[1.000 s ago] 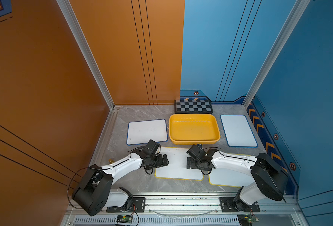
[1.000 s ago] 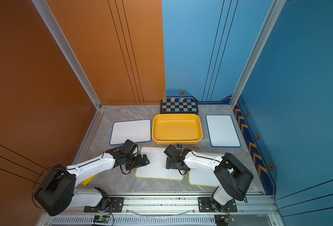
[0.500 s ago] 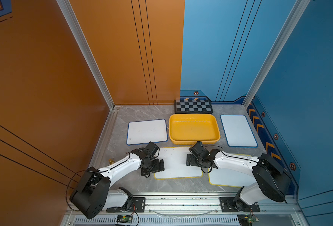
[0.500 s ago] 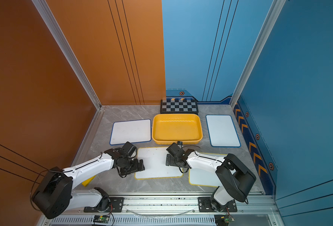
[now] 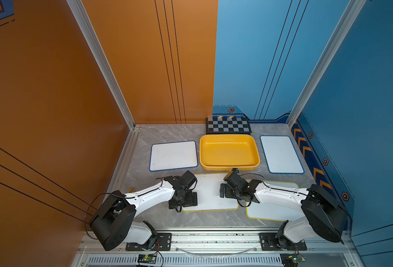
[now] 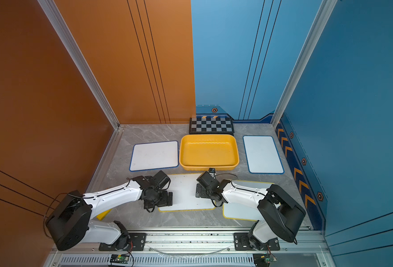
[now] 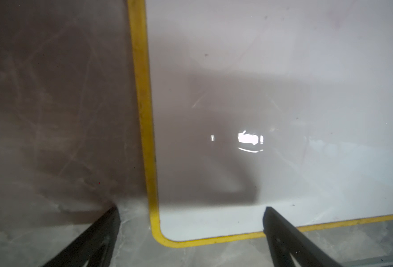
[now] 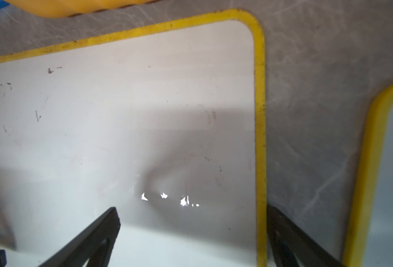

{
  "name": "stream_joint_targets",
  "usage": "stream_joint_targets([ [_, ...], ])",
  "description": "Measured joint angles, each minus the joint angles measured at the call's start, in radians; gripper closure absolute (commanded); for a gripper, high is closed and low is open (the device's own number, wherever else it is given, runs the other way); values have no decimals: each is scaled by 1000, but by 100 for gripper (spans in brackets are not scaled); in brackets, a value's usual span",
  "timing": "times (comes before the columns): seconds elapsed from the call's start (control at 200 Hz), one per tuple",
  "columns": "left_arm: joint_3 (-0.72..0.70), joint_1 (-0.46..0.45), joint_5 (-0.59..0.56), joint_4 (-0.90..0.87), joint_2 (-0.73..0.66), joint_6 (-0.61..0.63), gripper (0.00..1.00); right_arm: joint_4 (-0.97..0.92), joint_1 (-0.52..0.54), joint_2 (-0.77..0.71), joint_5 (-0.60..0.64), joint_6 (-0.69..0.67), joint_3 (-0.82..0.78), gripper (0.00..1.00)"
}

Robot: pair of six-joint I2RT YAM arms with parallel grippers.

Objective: Put the whiteboard into the storage box
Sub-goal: Pick up the whiteboard at the center of the board.

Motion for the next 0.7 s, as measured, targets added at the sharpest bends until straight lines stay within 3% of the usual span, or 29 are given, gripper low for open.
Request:
stream_joint_targets([
  [0.701,-89,12,81,131,-104,-30,2,64,15,-41,2,0,-57,0],
])
